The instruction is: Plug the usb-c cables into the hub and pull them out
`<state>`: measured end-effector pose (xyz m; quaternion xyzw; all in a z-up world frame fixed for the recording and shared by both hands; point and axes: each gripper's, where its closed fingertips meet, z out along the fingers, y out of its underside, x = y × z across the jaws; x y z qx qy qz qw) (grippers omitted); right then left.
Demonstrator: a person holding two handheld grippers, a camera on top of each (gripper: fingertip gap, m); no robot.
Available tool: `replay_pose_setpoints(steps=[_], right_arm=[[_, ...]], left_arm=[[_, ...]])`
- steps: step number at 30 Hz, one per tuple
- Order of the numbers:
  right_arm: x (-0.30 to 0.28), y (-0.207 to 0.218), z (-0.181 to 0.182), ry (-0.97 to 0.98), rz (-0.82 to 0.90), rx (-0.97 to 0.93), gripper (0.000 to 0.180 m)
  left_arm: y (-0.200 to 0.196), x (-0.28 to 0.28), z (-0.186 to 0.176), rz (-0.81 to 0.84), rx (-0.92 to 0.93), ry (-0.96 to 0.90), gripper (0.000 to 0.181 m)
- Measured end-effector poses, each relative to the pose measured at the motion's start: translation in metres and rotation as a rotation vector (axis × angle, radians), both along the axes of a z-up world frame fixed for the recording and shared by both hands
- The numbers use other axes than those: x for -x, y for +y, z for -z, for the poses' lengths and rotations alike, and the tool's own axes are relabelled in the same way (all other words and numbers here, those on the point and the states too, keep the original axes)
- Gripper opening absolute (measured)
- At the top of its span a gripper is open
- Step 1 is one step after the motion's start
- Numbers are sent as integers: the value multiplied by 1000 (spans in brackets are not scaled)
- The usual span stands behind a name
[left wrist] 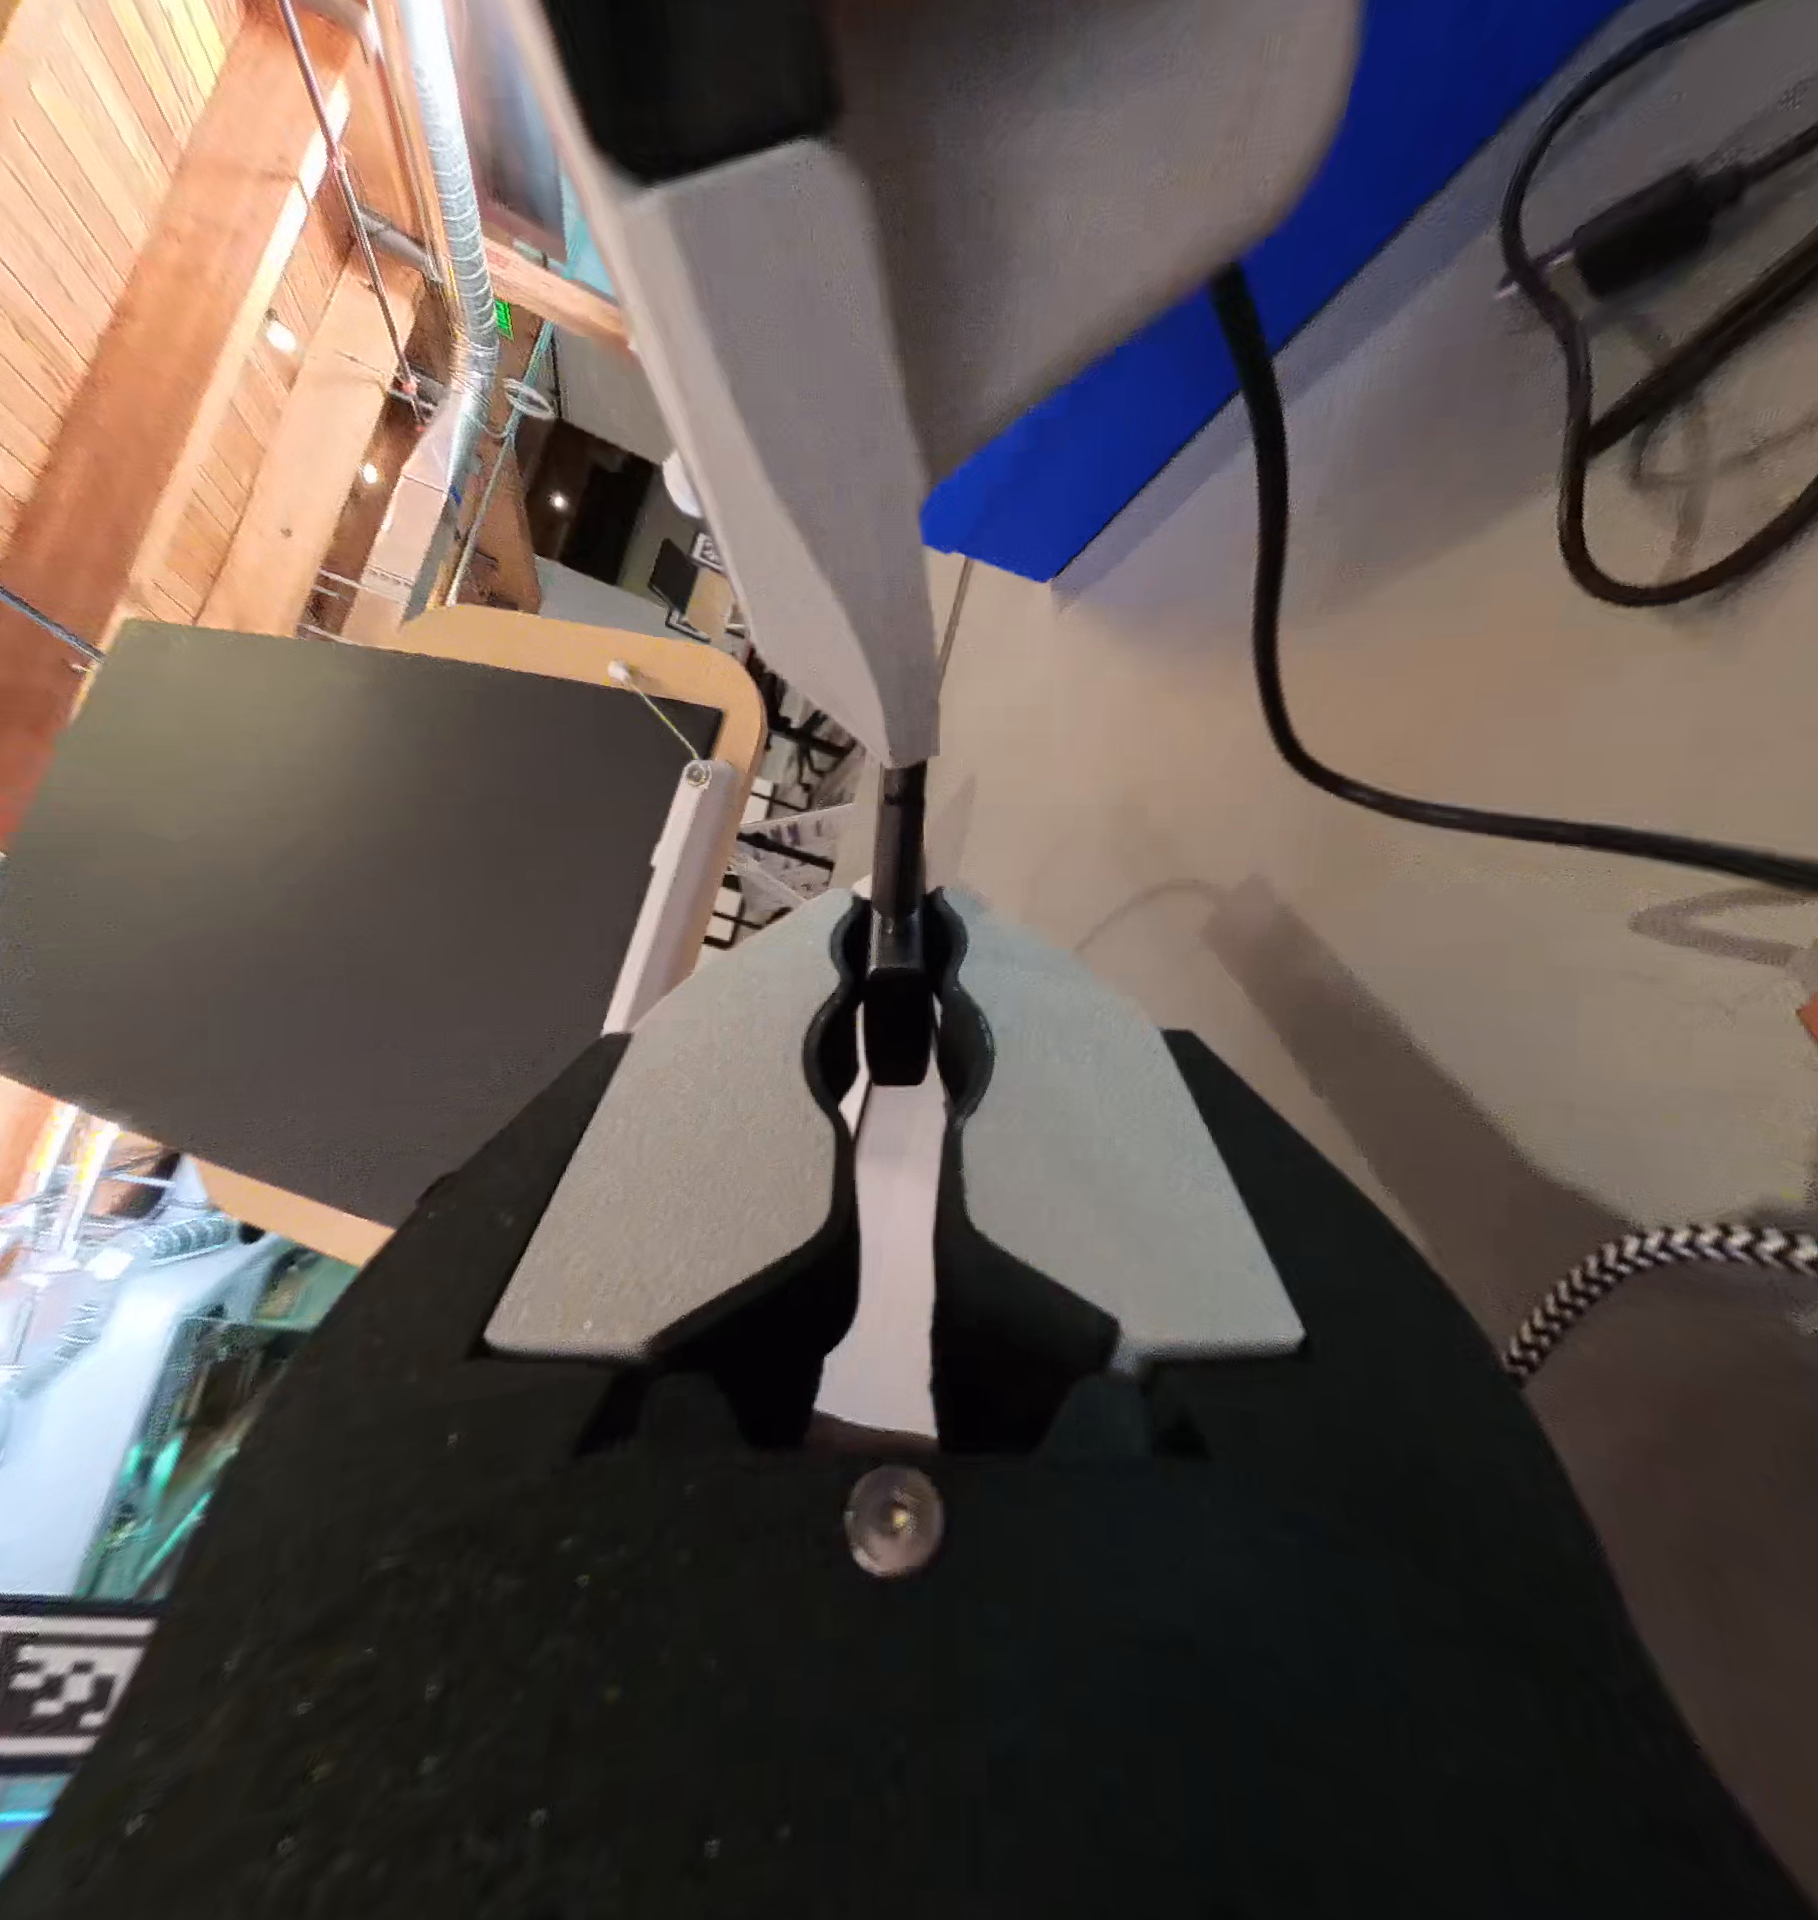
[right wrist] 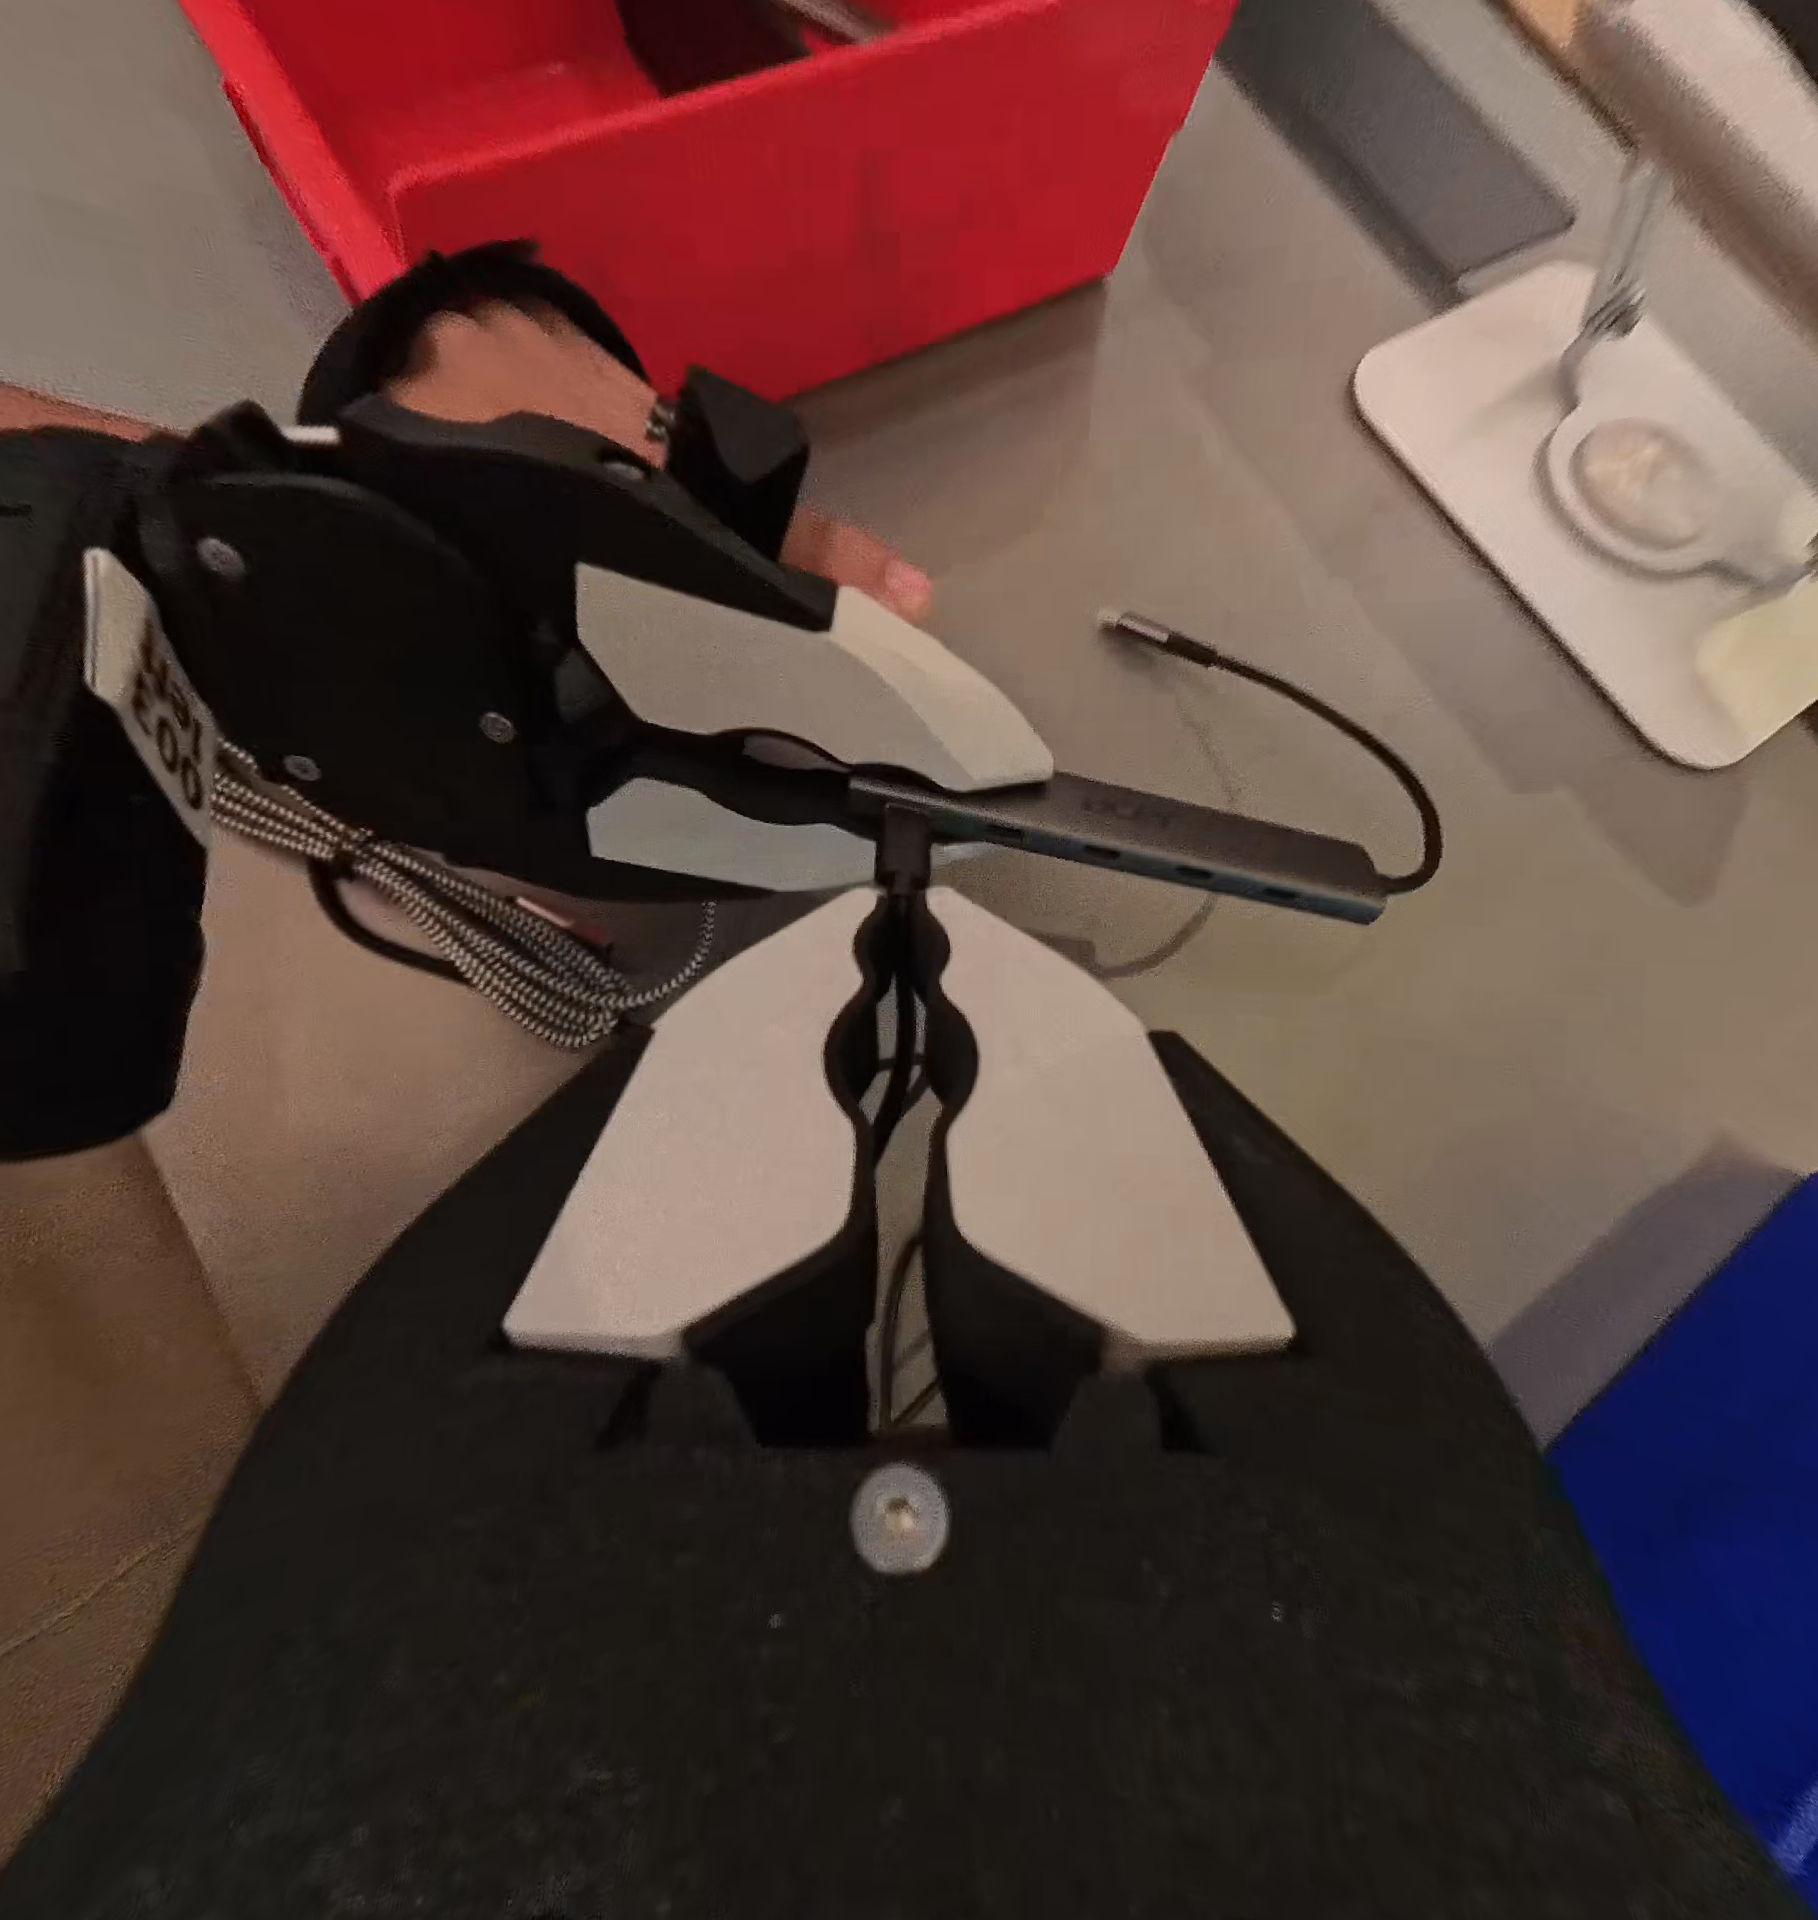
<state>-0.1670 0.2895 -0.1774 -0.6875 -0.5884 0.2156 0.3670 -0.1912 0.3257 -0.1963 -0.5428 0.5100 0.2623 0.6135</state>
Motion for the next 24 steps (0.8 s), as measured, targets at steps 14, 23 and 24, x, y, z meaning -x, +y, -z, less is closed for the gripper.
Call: replay_pose_setpoints(steps=[14, 23, 24], right_arm=[[5, -1, 3, 257, 31, 71, 1], [10, 0, 1, 208, 124, -36, 0], [10, 0, 1, 227, 127, -33, 0]], left_arm=[[0, -5, 10, 5, 59, -39, 9], [3, 1, 7, -15, 45, -33, 9], [4, 2, 6, -18, 48, -33, 9]])
